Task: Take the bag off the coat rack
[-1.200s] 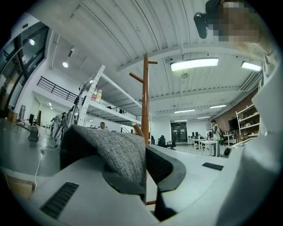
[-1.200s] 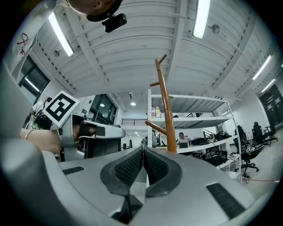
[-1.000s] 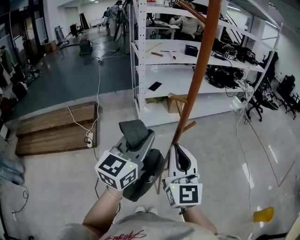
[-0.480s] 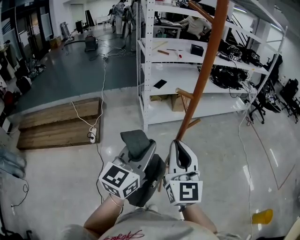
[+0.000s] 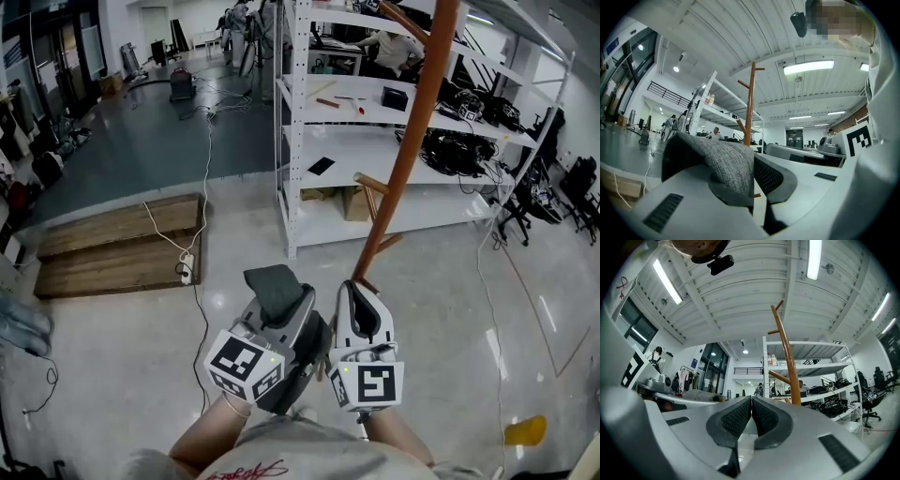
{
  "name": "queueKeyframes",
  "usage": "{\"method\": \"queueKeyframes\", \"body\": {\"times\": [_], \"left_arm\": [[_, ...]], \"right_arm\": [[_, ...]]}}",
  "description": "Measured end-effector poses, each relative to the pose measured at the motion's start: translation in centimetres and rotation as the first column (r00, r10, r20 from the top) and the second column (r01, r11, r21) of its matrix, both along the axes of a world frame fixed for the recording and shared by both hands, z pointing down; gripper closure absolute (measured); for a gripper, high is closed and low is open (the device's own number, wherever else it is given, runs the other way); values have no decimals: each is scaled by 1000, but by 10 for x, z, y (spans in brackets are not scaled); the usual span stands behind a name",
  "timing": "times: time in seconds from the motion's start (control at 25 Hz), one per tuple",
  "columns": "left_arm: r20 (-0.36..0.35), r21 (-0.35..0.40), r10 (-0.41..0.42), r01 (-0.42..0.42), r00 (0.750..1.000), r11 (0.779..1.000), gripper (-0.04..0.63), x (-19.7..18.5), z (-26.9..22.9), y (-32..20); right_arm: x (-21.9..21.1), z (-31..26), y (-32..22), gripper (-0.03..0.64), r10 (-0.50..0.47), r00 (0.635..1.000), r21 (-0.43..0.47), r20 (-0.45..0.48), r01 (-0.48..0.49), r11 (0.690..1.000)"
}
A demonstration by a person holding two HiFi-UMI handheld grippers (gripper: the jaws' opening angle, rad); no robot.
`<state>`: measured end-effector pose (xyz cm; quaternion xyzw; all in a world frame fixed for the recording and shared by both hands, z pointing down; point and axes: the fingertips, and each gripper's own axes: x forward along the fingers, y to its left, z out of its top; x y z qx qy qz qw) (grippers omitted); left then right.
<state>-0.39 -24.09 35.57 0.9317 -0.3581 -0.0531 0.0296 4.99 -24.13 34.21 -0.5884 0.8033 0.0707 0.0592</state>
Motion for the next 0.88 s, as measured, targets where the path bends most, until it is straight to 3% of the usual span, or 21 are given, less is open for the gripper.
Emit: {"method": "queueKeyframes", "body": {"times": [0.88], "left_arm": [[-25,22,-31,32,999,999,563,-6,-11,-9]], "right_arm": [[-8,3,-8,600,6,999,-4,-43,-6,1000]]}}
